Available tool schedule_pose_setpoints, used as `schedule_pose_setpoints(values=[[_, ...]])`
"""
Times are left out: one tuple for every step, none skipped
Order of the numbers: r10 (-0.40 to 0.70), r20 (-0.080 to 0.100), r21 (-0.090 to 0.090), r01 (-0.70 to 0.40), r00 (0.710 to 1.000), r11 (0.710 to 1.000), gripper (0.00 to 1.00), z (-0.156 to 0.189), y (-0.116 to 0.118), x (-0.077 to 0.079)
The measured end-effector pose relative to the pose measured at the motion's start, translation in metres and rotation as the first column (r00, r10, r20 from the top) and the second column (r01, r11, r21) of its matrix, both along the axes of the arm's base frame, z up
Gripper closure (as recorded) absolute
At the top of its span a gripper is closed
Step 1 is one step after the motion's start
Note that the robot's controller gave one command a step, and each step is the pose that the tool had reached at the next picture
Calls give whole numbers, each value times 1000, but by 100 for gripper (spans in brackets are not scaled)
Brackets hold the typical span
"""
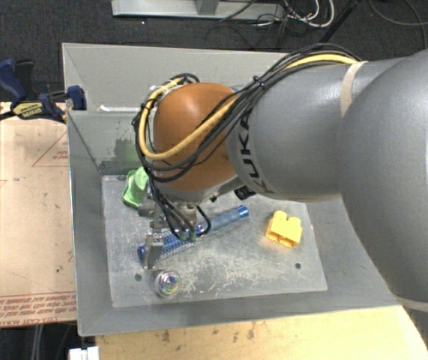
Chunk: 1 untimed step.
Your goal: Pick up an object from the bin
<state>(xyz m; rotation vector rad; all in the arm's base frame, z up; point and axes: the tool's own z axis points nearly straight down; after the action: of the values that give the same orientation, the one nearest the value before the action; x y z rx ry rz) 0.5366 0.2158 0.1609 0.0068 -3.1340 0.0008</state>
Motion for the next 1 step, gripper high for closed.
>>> schedule_pose_setpoints(values=[[-51, 4, -1, 51, 999, 999, 0, -81, -40, 2]])
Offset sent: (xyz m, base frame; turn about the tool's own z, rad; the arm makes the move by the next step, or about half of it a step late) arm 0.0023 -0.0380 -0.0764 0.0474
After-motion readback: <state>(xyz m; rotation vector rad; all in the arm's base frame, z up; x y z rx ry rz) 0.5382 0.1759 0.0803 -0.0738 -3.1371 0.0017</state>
